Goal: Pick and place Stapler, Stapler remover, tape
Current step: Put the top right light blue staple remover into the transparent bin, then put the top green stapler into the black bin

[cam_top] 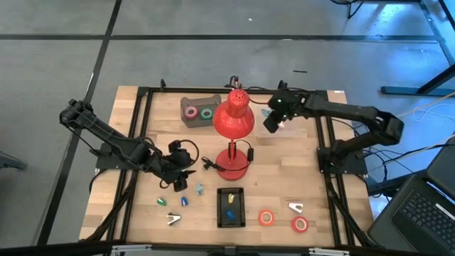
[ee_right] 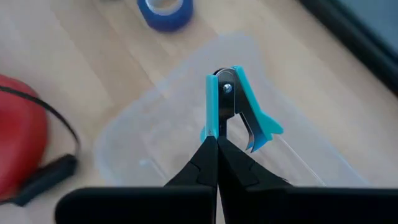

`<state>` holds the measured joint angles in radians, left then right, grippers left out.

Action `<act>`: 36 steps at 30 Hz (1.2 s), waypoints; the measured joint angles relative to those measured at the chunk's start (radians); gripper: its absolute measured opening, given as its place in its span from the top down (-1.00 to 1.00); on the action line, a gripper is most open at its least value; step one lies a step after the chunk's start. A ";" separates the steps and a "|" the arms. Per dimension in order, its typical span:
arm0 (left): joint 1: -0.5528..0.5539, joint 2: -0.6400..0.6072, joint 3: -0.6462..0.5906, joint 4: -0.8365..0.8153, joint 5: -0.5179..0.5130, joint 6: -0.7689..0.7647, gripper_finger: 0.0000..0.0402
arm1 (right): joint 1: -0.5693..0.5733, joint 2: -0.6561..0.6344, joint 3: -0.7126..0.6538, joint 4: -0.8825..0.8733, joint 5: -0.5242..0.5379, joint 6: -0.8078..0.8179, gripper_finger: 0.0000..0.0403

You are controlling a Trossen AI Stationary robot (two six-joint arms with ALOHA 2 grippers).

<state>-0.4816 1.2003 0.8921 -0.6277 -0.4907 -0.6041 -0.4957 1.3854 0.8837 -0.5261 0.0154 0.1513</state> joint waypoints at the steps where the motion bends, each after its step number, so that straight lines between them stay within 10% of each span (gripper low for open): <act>1: 0.000 0.000 0.000 0.000 0.000 0.000 0.07 | -0.003 0.023 0.000 0.011 -0.002 -0.004 1.00; 18: -0.001 0.000 0.000 -0.002 -0.003 -0.001 0.07 | -0.021 0.213 0.000 0.095 -0.009 -0.047 0.91; 36: -0.001 0.000 0.000 -0.004 -0.005 -0.007 0.07 | 0.124 -0.270 0.000 -0.215 -0.016 0.129 0.71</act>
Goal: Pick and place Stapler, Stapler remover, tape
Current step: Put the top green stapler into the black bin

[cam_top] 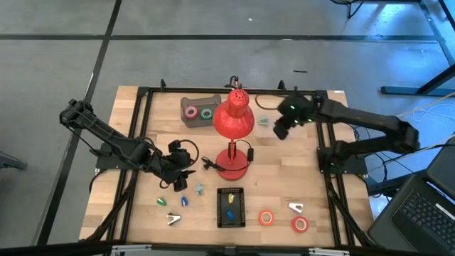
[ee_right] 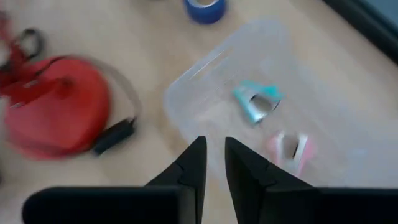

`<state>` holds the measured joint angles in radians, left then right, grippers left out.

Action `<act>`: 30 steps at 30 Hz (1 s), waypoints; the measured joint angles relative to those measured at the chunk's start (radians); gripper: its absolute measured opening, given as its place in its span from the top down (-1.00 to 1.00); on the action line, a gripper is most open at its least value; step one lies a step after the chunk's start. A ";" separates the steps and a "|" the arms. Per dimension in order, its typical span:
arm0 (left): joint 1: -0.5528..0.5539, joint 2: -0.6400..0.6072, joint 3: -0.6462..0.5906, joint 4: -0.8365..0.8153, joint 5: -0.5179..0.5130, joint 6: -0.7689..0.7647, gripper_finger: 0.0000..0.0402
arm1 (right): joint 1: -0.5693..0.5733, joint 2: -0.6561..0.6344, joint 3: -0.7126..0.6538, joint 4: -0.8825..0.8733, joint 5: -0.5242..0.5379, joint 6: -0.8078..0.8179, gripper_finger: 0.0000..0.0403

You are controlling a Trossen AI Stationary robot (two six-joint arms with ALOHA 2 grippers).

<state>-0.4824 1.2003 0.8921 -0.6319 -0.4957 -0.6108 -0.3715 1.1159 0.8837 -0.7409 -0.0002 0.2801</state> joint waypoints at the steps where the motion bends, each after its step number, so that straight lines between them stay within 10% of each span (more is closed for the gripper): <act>1: 0.000 0.000 0.000 0.000 0.000 -0.007 0.07 | 0.027 -0.034 0.000 -0.022 0.004 0.023 0.72; 13: 0.000 0.000 0.000 0.000 0.000 -0.060 0.07 | 0.380 -0.268 -0.007 -0.027 0.024 0.318 0.76; 30: 0.000 0.000 0.000 0.000 -0.003 -0.057 0.07 | 0.913 -0.092 -0.009 0.063 0.301 0.655 0.76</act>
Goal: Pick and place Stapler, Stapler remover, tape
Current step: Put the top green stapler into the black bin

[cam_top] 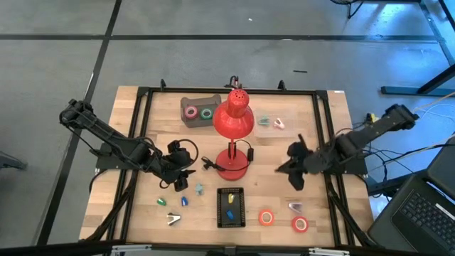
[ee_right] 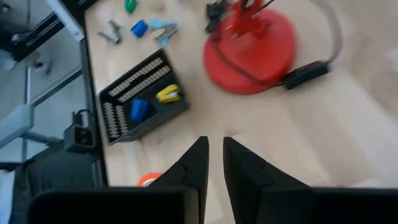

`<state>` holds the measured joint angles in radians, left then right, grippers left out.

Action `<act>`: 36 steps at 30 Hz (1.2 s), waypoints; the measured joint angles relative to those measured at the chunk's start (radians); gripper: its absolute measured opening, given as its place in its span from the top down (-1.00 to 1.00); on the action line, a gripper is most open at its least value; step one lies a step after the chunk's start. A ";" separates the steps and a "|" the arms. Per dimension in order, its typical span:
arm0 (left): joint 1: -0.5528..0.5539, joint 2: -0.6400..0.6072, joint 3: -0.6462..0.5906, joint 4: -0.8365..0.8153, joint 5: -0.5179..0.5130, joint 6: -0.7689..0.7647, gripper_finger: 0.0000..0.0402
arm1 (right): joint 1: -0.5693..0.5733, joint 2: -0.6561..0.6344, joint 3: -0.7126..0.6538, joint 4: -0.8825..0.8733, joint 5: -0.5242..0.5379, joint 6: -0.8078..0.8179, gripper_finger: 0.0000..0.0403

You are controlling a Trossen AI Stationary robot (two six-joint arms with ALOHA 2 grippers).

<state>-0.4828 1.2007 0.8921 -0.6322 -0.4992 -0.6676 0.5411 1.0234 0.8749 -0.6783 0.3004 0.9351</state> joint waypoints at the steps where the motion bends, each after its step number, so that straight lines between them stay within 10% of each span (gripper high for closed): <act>1: 0.000 0.000 0.000 0.000 0.000 -0.001 0.07 | 0.018 0.019 0.000 0.020 0.003 0.004 0.76; 26: 0.000 0.000 0.000 0.000 0.006 -0.098 0.07 | 0.135 0.304 0.000 0.275 -0.005 0.030 0.76; 36: -0.054 0.077 0.000 -0.076 0.054 -0.466 0.07 | 0.139 0.304 0.000 0.275 -0.006 0.030 0.76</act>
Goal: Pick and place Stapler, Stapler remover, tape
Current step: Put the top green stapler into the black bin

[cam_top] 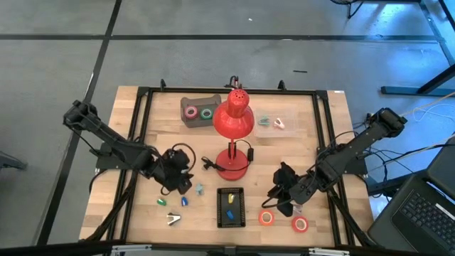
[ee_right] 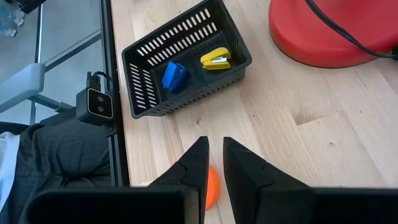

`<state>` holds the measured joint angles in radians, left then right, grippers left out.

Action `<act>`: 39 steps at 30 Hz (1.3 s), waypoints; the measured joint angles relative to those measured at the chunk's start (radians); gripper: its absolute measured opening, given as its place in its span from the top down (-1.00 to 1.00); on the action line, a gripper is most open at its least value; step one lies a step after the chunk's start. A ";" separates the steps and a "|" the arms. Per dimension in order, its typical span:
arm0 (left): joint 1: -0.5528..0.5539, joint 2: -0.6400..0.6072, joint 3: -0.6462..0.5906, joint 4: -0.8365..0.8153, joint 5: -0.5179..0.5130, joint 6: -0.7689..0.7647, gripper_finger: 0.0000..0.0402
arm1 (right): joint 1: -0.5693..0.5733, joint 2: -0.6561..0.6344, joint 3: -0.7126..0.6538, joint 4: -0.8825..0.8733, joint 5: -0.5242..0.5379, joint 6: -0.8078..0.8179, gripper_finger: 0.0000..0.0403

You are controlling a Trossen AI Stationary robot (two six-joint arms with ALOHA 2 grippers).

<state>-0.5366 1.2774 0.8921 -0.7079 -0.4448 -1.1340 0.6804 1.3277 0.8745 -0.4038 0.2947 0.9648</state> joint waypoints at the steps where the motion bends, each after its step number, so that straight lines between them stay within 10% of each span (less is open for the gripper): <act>1: -0.009 0.016 0.000 -0.016 0.002 -0.033 0.07 | 0.000 0.000 0.000 0.000 0.000 0.000 0.76; 10: 0.044 0.148 0.000 -0.551 0.009 -0.471 0.10 | -0.010 0.000 0.000 -0.005 0.000 -0.004 0.76; 24: 0.288 0.195 0.000 -0.396 0.049 0.255 0.11 | -0.011 0.000 0.000 -0.004 0.024 -0.029 0.76; 39: 0.497 0.195 0.000 -0.331 0.186 0.400 0.12 | -0.010 0.000 0.000 -0.004 0.027 -0.027 0.76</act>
<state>-0.0398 1.4727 0.8917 -1.0387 -0.2591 -0.7337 0.6704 1.3281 0.8745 -0.4080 0.3214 0.9379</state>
